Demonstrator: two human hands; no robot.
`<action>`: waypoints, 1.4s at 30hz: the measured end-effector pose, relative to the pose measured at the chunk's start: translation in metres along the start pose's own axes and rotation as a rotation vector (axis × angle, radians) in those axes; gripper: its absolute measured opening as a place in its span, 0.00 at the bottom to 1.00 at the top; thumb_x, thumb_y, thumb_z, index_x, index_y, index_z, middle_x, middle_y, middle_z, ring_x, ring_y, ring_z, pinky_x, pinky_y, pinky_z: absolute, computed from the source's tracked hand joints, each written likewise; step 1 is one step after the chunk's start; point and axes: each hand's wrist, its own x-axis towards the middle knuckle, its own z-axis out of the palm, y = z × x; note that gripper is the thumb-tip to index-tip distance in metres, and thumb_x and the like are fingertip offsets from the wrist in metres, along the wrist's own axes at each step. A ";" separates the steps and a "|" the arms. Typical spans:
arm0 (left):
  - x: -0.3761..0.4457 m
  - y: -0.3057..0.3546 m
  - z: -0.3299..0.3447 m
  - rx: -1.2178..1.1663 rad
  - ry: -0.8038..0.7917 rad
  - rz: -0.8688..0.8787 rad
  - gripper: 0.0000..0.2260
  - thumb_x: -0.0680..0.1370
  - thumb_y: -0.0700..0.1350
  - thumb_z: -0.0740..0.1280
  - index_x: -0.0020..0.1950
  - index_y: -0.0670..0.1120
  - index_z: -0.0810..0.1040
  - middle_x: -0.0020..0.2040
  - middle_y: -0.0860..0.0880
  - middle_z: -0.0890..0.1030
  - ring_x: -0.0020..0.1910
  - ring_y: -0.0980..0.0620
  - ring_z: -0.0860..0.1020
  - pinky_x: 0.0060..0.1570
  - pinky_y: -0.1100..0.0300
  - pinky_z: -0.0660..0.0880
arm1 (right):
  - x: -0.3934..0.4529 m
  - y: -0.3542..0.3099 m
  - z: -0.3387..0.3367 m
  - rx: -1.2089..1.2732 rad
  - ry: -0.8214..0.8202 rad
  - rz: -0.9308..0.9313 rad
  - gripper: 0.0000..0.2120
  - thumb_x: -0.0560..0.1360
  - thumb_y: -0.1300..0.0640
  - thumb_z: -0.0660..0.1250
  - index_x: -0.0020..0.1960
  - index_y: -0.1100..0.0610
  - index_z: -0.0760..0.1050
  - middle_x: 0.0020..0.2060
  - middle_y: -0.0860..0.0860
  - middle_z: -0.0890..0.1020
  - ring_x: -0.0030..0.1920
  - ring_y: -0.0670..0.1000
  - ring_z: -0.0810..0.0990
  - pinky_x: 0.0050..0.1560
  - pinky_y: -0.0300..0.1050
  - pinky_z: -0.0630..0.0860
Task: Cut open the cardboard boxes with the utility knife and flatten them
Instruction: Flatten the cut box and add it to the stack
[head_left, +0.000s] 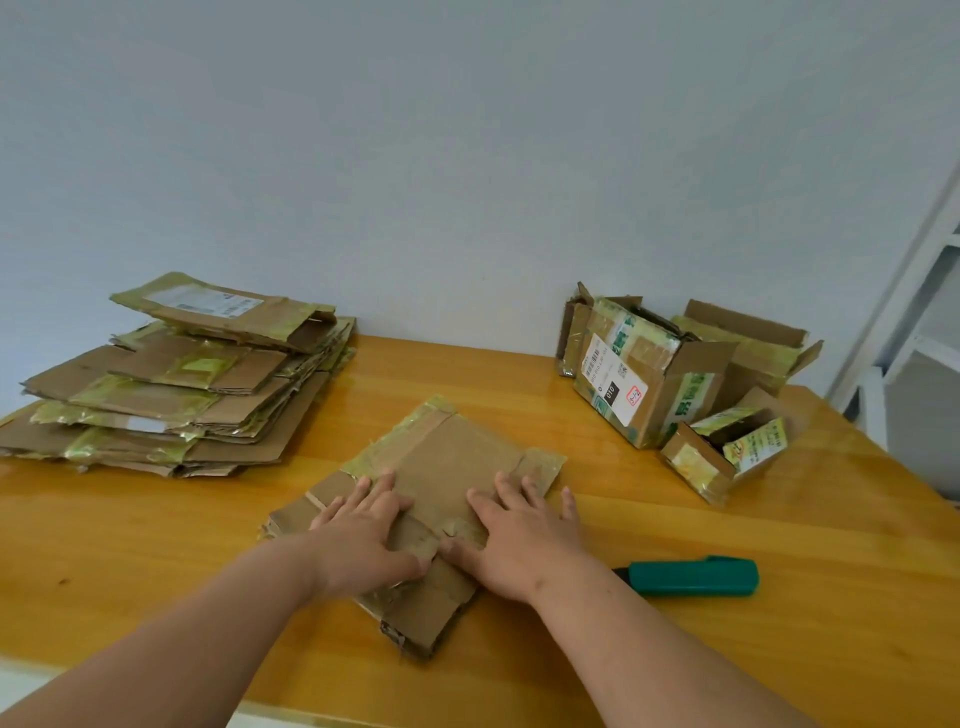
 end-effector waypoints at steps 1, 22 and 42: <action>-0.003 0.000 -0.003 -0.008 -0.024 0.012 0.37 0.76 0.65 0.62 0.79 0.55 0.50 0.79 0.52 0.38 0.78 0.50 0.39 0.76 0.50 0.42 | 0.000 0.000 0.000 -0.007 -0.003 0.000 0.40 0.74 0.23 0.46 0.80 0.41 0.46 0.81 0.49 0.42 0.80 0.56 0.39 0.73 0.67 0.34; 0.015 -0.015 -0.029 0.223 -0.032 0.007 0.47 0.69 0.72 0.65 0.80 0.57 0.46 0.77 0.54 0.47 0.75 0.46 0.50 0.72 0.45 0.60 | 0.030 -0.022 -0.025 0.063 0.318 -0.136 0.13 0.80 0.45 0.60 0.62 0.48 0.68 0.56 0.50 0.79 0.59 0.56 0.75 0.68 0.58 0.58; 0.135 -0.038 -0.064 0.294 0.214 -0.169 0.34 0.77 0.68 0.54 0.77 0.51 0.57 0.76 0.50 0.57 0.74 0.45 0.58 0.71 0.47 0.62 | 0.154 -0.021 -0.035 0.057 0.116 -0.161 0.28 0.82 0.38 0.51 0.80 0.46 0.54 0.81 0.49 0.48 0.80 0.54 0.44 0.73 0.67 0.34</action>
